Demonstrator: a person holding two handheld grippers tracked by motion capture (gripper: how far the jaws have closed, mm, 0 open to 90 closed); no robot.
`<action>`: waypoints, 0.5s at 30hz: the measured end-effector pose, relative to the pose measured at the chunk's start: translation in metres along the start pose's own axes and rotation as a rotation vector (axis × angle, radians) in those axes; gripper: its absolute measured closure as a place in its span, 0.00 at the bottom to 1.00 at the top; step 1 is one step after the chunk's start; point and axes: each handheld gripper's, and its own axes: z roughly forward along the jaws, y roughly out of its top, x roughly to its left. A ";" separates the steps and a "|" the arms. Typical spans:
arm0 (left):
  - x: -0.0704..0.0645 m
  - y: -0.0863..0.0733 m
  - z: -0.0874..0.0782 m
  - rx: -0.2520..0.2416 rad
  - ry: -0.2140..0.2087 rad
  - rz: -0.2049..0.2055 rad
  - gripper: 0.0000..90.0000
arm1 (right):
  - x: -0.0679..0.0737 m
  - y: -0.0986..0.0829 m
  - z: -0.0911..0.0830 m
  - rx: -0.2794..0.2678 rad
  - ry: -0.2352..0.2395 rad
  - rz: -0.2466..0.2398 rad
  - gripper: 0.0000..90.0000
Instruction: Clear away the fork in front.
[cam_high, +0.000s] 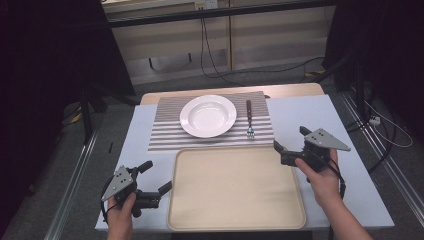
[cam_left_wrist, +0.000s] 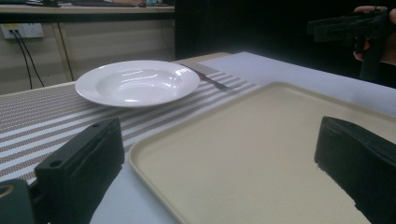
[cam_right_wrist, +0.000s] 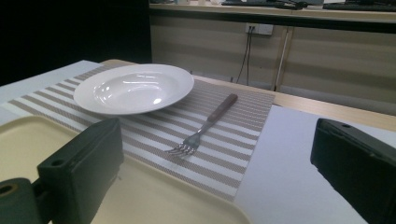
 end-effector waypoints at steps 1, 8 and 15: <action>0.000 0.000 0.000 -0.003 -0.005 0.003 0.02 | 0.000 0.001 0.004 0.008 -0.008 0.003 0.02; -0.001 0.001 0.001 -0.009 -0.008 -0.002 0.02 | 0.001 0.011 0.014 -0.001 -0.011 -0.002 0.02; 0.001 0.000 0.000 -0.006 -0.007 -0.002 0.02 | -0.004 0.018 0.029 0.019 -0.022 0.011 0.02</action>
